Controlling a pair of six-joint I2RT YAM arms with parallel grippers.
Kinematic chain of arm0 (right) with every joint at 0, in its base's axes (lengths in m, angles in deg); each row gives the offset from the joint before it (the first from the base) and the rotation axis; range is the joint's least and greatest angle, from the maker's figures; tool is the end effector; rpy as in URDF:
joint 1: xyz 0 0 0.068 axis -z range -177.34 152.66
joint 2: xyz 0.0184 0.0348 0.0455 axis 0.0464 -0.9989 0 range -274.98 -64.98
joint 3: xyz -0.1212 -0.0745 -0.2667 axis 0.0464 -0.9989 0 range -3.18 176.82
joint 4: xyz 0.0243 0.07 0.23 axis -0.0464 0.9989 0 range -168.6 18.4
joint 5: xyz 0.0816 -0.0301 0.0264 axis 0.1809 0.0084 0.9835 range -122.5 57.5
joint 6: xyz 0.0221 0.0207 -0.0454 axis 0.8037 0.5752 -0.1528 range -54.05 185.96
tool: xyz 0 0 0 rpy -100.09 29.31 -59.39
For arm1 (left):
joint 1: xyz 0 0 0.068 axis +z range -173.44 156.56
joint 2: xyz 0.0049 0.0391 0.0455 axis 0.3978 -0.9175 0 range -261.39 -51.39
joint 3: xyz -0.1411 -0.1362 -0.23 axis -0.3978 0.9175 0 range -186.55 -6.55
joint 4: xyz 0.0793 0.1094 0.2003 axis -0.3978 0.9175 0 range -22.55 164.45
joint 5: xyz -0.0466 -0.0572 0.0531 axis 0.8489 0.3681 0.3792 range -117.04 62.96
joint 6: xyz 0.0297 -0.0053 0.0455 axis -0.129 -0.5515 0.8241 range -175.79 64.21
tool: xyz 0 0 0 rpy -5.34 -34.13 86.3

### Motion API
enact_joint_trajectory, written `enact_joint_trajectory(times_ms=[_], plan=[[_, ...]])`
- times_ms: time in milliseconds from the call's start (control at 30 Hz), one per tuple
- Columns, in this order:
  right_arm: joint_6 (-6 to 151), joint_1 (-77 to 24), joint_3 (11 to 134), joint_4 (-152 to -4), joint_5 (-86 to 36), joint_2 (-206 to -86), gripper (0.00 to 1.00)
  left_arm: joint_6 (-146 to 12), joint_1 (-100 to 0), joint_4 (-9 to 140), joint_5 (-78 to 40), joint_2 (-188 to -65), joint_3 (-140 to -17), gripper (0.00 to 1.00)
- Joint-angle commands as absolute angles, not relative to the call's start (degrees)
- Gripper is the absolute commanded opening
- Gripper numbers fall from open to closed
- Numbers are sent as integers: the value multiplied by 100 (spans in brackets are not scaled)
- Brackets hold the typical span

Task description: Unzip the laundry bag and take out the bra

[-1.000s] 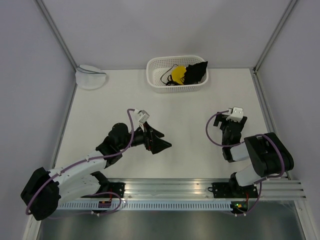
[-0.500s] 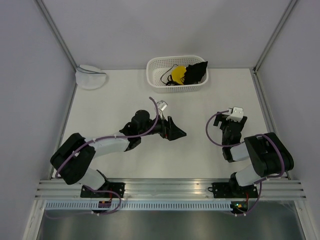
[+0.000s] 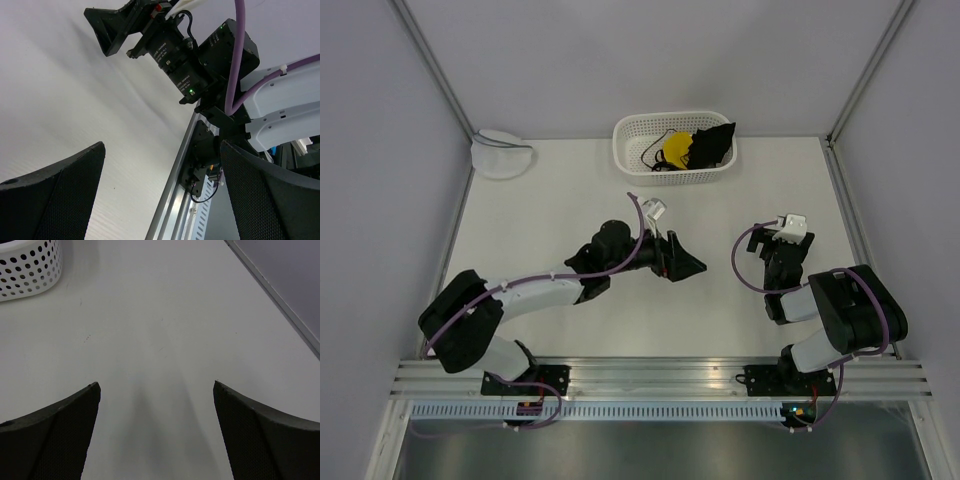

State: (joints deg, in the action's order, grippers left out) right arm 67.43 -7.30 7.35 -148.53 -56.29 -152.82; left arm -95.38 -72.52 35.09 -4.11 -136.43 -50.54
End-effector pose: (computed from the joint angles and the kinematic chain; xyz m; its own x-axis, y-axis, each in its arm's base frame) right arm 0.2224 0.0241 0.1887 -0.1204 0.0028 -0.9927 0.2390 0.9707 -0.0263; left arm 0.1916 -0.2429 0.2888 -0.6806 -0.1108 -0.7243 0.6677 0.3133 -0.6753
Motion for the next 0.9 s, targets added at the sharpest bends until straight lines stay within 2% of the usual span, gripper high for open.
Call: enact_joint_trajectory(times_ms=[0,500,667,867], plan=[[6789,-710,833,-15199,-5535,-15279,98,-9289,-7275,3572,-761,-13147,-4901,100],[6789,-710,834,-15199,-5526,-15279,98,-8488,-7266,4213,-1614,-11960,-4171,100],[6789,-710,833,-15199,-5535,-15279,98,-8339,-7257,4705,-2211,-11670,-4074,100],[6780,-710,834,-15199,-5535,-15279,98,-8128,-7266,5390,-3116,-10774,-3951,100]])
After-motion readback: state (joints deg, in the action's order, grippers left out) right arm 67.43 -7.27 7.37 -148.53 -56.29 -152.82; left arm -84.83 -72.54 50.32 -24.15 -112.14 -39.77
